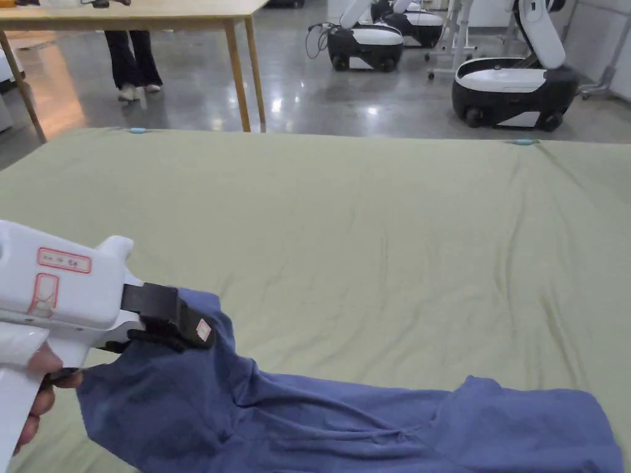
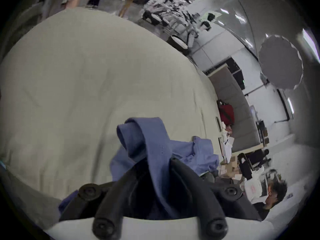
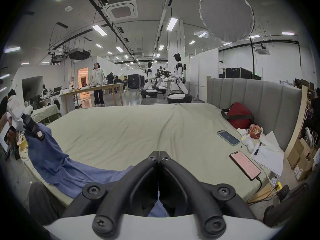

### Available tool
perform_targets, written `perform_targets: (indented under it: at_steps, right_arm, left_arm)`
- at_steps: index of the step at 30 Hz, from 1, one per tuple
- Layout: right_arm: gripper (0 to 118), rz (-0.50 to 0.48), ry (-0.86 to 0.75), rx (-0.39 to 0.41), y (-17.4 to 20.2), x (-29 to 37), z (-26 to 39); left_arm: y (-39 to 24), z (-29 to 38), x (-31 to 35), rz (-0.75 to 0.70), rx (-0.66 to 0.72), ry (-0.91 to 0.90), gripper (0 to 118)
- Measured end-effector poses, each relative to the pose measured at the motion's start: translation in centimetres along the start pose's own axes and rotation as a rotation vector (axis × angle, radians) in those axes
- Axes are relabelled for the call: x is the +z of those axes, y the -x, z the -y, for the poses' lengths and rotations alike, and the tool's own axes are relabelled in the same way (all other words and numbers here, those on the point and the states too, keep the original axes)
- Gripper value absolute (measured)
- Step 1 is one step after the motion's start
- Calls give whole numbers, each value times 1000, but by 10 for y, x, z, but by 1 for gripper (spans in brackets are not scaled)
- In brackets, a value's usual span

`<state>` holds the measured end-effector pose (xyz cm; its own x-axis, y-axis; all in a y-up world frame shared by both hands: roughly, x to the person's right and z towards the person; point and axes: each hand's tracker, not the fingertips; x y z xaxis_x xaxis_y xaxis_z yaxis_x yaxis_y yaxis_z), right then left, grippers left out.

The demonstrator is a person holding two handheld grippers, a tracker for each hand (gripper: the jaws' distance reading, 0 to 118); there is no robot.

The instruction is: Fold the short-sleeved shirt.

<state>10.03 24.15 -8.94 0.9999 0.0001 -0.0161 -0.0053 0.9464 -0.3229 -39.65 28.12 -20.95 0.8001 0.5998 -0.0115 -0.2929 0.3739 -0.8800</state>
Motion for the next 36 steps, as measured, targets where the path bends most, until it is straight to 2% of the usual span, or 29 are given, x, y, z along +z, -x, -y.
perform_targets:
  at_steps: [2, 12, 13, 14, 15, 16, 17, 19, 20, 21, 22, 24, 29, 32, 36]
  right_arm:
    - [1, -2, 4, -15, -6, 1, 4]
    - [1, -1, 36, -55, -26, 5, 15]
    - [1, 0, 37, -57, -28, 5, 15]
    - [1, 1, 38, -60, -29, 5, 15]
    - [1, 3, 40, -63, -30, 4, 15]
    - [1, 3, 42, -66, -31, 4, 15]
    - [1, 3, 44, -71, -32, 4, 15]
    - [1, -2, 46, -81, -33, 4, 15]
    - [1, -9, 49, -87, -33, 3, 15]
    - [1, -13, 51, -88, -32, 2, 15]
    - [1, -15, 52, -85, -31, 1, 15]
    - [1, -23, 55, -77, -28, -1, 17]
    - [1, -58, 80, -70, -18, -11, 23]
    - [2, -70, 98, -68, -14, -13, 25]
    - [2, -60, 109, -55, -15, -10, 25]
  left_arm:
    - [-28, 1, -23, -15, -67, 23, 7]
    - [-101, 37, -161, -34, -145, 97, 10]
    - [-103, 40, -172, -34, -157, 116, 33]
    - [-105, 47, -183, -26, -160, 155, 77]
    - [-104, 47, -196, -22, -180, 196, 114]
    - [-102, 50, -202, -26, -182, 241, 115]
    - [-100, 48, -198, -9, -162, 171, 112]
    - [-100, 47, -184, -21, -190, 172, 110]
    - [-96, 45, -170, -19, -182, 116, 108]
    - [-91, 42, -158, -10, -185, 91, 100]
    - [-83, 39, -142, 17, -179, 53, 76]
    - [-68, 43, -115, 20, -151, 14, 0]
    - [-42, 62, -121, -16, -134, 31, 0]
    - [-36, 59, -162, 73, -91, 97, 0]
    - [-70, 91, -225, 186, -88, 225, 0]
